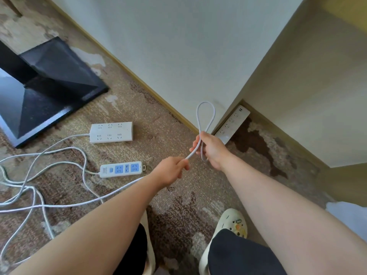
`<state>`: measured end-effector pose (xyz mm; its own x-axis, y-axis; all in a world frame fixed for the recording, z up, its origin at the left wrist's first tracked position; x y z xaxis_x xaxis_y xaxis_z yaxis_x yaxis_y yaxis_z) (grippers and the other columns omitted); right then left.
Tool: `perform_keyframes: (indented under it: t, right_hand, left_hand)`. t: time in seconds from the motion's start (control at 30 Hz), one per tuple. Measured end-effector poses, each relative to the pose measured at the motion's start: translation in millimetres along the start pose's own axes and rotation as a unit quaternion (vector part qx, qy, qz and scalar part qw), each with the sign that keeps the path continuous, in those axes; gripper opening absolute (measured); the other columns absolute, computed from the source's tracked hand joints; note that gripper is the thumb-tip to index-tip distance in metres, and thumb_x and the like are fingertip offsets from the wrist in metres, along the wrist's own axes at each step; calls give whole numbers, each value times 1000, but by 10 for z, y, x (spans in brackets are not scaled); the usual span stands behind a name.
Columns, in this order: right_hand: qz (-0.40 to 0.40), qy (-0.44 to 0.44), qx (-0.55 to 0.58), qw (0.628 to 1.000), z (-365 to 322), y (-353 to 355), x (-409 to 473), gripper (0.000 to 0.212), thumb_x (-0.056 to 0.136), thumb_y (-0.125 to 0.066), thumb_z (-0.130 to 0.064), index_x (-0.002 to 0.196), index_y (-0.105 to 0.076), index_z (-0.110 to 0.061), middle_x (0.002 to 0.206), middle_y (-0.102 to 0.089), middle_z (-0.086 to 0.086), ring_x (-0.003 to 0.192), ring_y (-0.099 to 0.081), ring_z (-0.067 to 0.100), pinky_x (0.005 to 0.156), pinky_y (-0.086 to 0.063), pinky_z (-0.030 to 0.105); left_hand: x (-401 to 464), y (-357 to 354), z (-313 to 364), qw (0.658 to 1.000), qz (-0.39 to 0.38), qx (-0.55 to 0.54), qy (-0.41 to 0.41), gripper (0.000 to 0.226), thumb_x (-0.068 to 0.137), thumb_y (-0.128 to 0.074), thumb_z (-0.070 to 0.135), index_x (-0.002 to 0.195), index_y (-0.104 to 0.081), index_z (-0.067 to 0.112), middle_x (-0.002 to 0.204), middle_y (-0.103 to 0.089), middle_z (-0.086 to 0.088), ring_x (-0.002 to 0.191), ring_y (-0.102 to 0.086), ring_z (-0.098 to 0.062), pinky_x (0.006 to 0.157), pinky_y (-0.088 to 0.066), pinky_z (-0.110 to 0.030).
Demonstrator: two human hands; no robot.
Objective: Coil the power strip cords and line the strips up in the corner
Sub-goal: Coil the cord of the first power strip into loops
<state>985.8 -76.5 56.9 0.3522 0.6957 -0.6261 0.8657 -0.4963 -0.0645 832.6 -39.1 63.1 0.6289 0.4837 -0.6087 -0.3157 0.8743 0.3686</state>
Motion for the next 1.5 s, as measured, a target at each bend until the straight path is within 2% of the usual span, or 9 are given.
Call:
perform_keyframes:
  t: [0.2,0.3,0.37,0.47,0.6,1.0,1.27,1.37,1.5]
  right_hand:
    - [-9,0,54,998,-71,76,31,40,109,-25,-33,84,-48,-11,66,-52,3,70,-62,24,66,-54,25]
    - [-12,3,73,997,-24,61,60,40,108,-26,-34,82,-47,-13,63,-47,0,63,-53,20,96,-47,45]
    - [-7,11,78,997,-26,27,78,38,108,-27,-35,83,-46,-14,61,-42,-1,59,-47,18,101,-45,47]
    - [-4,42,-11,999,-95,-44,88,37,107,-31,-35,83,-48,-13,56,-40,-4,50,-43,14,77,-57,38]
    - [2,69,-218,973,-103,-74,47,37,105,-35,-39,79,-49,-17,52,-36,-10,41,-33,9,51,-39,31]
    - [124,136,-340,922,-269,574,-31,40,104,-34,-40,86,-54,-9,68,-44,1,63,-43,19,61,-35,36]
    - [6,119,-336,934,-139,-99,69,35,104,-37,-35,79,-52,-17,70,-55,-2,61,-49,14,65,-45,34]
    - [8,97,-281,955,-64,-87,69,33,102,-38,-34,79,-53,-16,66,-57,-1,58,-53,10,62,-46,32]
    - [-33,27,-205,978,35,11,36,34,105,-35,-34,90,-51,-9,66,-68,10,58,-65,28,64,-57,35]
  left_hand:
    - [-389,459,-1145,981,-47,166,93,36,100,-36,41,110,-65,22,83,-62,3,72,-56,-12,65,-47,-20]
    - [-421,701,-1403,977,0,164,139,33,100,-40,38,104,-68,21,106,-66,-5,91,-60,-22,84,-48,-35]
    - [-315,688,-1150,979,28,168,115,28,97,-46,37,89,-69,24,91,-66,-4,77,-59,-18,69,-48,-31]
    - [-91,362,-419,973,35,226,20,27,96,-49,44,73,-60,33,66,-60,8,51,-51,-7,48,-40,-21]
    - [37,-27,60,953,29,298,-39,25,99,-45,38,83,-59,24,74,-61,6,62,-57,-11,55,-47,-27]
    - [-670,939,-1587,963,-43,215,154,19,92,-58,36,79,-67,25,82,-67,-2,72,-59,-15,66,-43,-24]
    - [-31,96,529,949,23,282,-137,26,96,-49,40,79,-63,26,70,-62,7,60,-57,-10,51,-43,-26]
    - [79,61,583,966,46,229,-114,24,97,-49,31,89,-65,16,83,-67,-3,74,-61,-21,67,-50,-36]
    - [170,259,339,979,99,168,-63,23,99,-46,25,88,-62,14,73,-56,6,59,-52,-11,50,-37,-25]
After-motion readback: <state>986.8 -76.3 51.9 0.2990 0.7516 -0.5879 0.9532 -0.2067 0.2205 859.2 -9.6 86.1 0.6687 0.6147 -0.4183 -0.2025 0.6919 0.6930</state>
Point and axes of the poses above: each hand's wrist, its own x-axis towards the middle knuckle, its own y-axis out of the back of the hand, z = x × y, the point moved 5 cm from there along x, towards the middle knuckle
